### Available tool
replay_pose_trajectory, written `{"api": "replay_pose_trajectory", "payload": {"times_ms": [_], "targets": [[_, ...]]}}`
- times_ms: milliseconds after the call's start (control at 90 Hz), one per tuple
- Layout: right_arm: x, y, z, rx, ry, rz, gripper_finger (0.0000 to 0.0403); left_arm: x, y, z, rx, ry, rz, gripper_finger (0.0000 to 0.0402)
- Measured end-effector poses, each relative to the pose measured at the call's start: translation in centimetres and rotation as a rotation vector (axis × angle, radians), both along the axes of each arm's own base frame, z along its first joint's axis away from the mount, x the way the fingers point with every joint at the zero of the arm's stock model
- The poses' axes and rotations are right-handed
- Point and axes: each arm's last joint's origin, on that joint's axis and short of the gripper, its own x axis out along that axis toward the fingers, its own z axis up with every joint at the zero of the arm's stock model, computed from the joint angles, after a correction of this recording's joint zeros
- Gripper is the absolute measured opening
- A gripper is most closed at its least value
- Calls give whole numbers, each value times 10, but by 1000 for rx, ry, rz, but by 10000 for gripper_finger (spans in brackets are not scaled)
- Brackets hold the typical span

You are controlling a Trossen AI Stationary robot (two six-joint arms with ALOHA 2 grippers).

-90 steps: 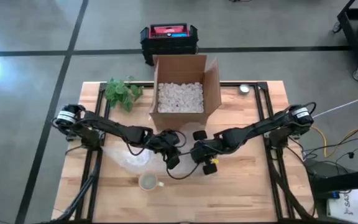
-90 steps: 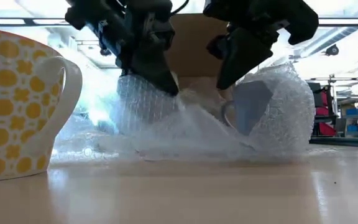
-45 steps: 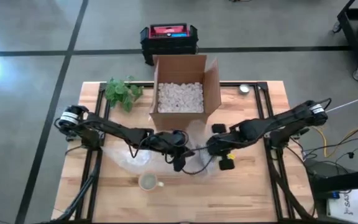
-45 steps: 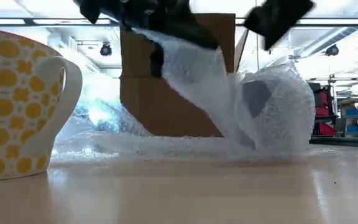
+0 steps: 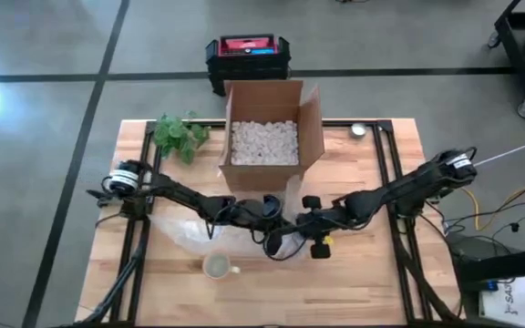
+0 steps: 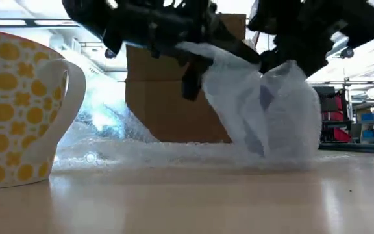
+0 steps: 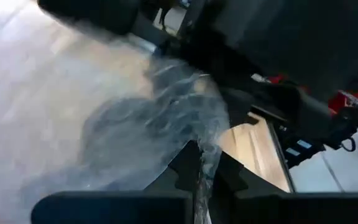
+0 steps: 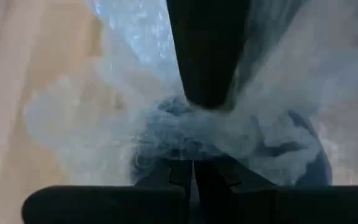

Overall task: Wrap mug
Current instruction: Wrap the blue mug with the right bubble wrap

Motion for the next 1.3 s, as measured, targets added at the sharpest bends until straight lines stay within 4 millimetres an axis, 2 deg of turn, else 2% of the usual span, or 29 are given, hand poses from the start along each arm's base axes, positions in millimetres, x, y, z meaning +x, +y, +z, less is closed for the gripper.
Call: {"api": "replay_pose_trajectory", "payload": {"times_ms": [100,167,367,489,556,622,722,900,1022,1144,1300], "targets": [[3,1,4,-18,25,18,2,4,1,-8,-6,-19,10,0],[3,1,15,-27,45,23,2,5,2,-13,-19,-6,22,0],[-9,-3,72,-77,156,50,2,7,2,-21,-30,14,29,0],[-6,-7,95,-189,2,17,2,7,2,-21,-28,13,28,0],[1,-12,99,-275,-92,-12,2,7,2,-21,-27,14,28,0],[7,-15,93,-296,-135,-14,2,7,2,-21,-27,14,28,0],[12,-16,72,-265,-110,14,2,7,2,-21,-26,13,27,0],[-2,-12,28,-135,54,37,2,7,2,-21,-26,11,27,0],[-12,-12,7,-107,75,-10,2,7,2,-20,-27,7,27,0],[-15,-13,-3,-81,52,-29,2,7,2,-20,-29,-3,27,0],[-13,-12,-4,-61,16,-24,2,9,1,-14,-36,-16,4,0]]}}
